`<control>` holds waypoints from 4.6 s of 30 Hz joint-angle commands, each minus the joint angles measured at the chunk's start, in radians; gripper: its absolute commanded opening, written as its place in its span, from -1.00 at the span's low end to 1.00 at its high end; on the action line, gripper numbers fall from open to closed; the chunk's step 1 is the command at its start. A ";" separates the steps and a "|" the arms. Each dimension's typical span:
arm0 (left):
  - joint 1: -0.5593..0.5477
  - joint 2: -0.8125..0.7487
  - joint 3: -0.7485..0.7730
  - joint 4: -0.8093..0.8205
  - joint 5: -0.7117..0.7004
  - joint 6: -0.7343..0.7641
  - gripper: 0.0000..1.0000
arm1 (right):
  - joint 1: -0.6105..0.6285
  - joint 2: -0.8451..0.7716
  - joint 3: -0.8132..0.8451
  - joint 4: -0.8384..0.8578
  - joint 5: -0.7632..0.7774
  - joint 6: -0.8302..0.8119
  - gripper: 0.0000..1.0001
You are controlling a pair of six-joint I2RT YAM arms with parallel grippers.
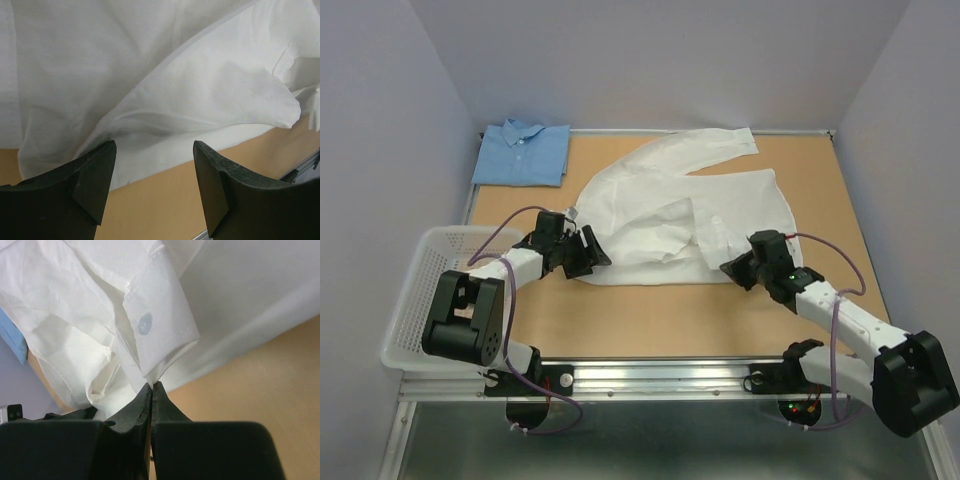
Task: Fold and stack the long sleeve shirts
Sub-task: Fold the shirt
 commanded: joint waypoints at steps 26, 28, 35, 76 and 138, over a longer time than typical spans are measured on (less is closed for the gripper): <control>-0.003 0.008 -0.040 -0.016 -0.019 0.020 0.49 | -0.081 0.197 0.028 0.101 0.161 -0.137 -0.29; -0.003 0.008 -0.040 -0.016 -0.017 0.020 0.49 | -0.093 0.194 0.018 0.101 0.156 -0.142 -0.13; -0.003 0.008 -0.040 -0.017 -0.016 0.025 0.49 | -0.144 0.172 -0.013 0.113 0.129 -0.151 -0.06; -0.003 0.008 -0.042 -0.017 -0.019 0.026 0.49 | -0.272 0.200 -0.051 0.205 0.075 -0.083 0.00; -0.002 0.012 -0.031 -0.028 -0.023 0.031 0.49 | -0.383 0.315 0.179 0.139 0.041 -0.381 -0.97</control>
